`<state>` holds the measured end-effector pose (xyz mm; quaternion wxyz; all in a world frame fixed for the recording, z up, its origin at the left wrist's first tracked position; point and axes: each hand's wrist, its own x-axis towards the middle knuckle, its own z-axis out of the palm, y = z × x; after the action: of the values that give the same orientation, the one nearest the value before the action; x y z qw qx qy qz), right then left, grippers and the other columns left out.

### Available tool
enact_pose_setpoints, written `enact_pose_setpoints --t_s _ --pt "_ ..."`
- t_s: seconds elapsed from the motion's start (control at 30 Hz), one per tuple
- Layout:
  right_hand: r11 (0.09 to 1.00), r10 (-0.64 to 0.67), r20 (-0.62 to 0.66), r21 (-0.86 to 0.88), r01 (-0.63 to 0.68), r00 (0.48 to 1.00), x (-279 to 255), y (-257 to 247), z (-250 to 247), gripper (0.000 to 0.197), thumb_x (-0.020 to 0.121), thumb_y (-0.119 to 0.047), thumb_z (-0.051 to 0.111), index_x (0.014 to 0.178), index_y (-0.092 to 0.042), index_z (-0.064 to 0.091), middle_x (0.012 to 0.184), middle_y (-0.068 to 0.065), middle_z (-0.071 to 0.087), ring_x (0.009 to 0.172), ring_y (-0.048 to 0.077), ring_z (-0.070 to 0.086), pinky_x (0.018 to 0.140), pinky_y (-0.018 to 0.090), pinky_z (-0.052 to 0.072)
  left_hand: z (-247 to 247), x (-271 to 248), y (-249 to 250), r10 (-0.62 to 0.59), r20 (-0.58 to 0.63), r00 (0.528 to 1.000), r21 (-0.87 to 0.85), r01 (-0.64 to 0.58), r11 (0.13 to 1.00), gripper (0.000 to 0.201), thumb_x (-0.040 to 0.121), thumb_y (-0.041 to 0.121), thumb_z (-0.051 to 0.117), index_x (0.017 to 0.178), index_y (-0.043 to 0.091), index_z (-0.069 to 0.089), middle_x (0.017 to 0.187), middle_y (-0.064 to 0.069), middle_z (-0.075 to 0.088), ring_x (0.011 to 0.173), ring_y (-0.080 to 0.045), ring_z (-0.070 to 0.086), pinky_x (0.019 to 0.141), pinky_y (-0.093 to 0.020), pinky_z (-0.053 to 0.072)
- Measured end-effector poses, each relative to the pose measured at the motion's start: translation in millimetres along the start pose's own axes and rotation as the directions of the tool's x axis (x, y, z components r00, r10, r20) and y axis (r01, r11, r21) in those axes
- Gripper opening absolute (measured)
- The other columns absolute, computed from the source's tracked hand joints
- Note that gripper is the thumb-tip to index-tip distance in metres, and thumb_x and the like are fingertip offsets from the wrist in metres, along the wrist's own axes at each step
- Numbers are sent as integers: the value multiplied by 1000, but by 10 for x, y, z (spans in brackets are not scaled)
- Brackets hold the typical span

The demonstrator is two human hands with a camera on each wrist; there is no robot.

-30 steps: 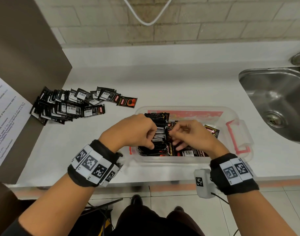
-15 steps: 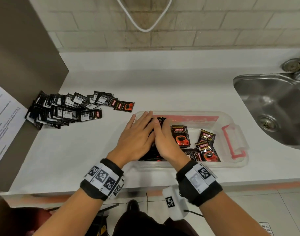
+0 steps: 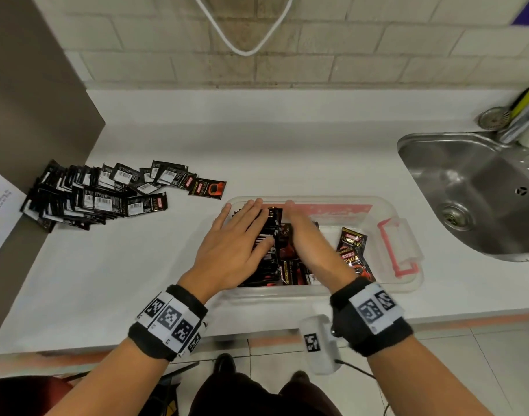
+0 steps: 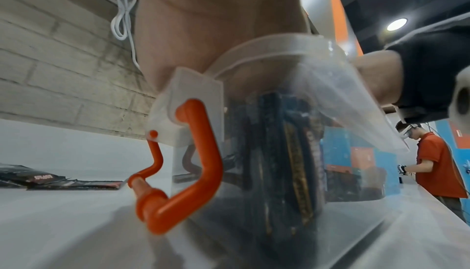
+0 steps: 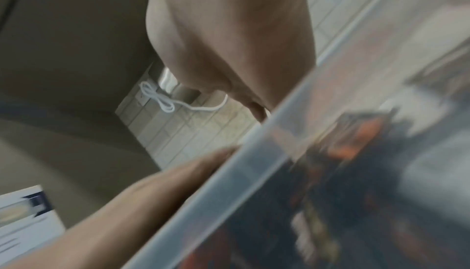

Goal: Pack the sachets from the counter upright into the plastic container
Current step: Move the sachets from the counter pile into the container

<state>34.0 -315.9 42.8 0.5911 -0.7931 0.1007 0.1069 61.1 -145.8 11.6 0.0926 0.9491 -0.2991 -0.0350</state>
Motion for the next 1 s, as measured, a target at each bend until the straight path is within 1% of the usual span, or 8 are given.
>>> enact_pose_setpoints --t_s 0.07,0.17,0.23,0.37,0.67,0.77,0.9,1.0 --pt "986 16 -109 -162 -33 994 -33 55 -379 39 105 -42 42 136 -21 52 132 -9 54 115 10 53 94 28 40 15 -2 -4 -3 -12 1000 -10 3 1000 75 98 62 -3 161 23 13 168 5 0 154 -6 -5 126 -43 -2" --pt "886 117 -147 -431 -170 982 -38 189 -863 10 97 -24 62 104 -17 60 109 2 66 94 16 63 75 26 45 19 -1 1 -9 -27 1000 -25 8 1000 75 98 63 -1 160 24 16 168 5 4 154 -6 -3 126 -43 -1" --pt "791 261 -107 -546 -276 960 -19 291 -1015 16 89 -22 74 94 -16 60 101 4 68 84 16 63 69 27 46 13 3 5 -10 -37 999 -39 9 999 76 98 64 0 160 24 19 168 5 6 154 -6 -1 126 -43 1" --pt "711 406 -32 -616 -338 913 -44 397 -966 44 73 -42 87 96 -14 61 84 0 65 67 14 60 54 24 48 12 2 2 -9 -45 999 -41 7 999 77 98 65 1 159 24 22 168 5 8 154 -6 1 126 -43 1" --pt "588 378 -6 -771 -245 926 -19 455 -697 77 65 -64 83 115 -15 52 116 -3 58 106 20 55 79 33 45 29 0 -6 -6 -72 997 -39 4 999 75 99 65 6 158 24 28 167 5 13 154 -8 7 126 -42 1" --pt "553 340 -33 -802 -228 940 -19 441 -611 80 62 -68 83 112 -15 51 107 1 58 100 21 54 75 33 45 25 0 -8 -5 -74 997 -36 2 999 75 99 64 7 158 24 29 167 5 13 154 -8 7 126 -43 2" --pt "570 324 -32 -791 -223 945 -21 399 -564 67 58 -71 83 73 -15 49 73 0 55 79 22 57 60 30 40 22 -3 -10 -6 -71 997 -31 4 1000 74 99 64 7 158 24 28 168 5 12 154 -8 6 126 -42 1" --pt "632 317 -25 -740 -231 948 -35 386 -648 72 59 -69 84 80 0 70 71 6 67 73 21 65 66 29 47 25 1 -11 -10 -69 998 -33 8 999 72 100 64 9 158 25 27 168 5 12 154 -8 6 126 -42 1"
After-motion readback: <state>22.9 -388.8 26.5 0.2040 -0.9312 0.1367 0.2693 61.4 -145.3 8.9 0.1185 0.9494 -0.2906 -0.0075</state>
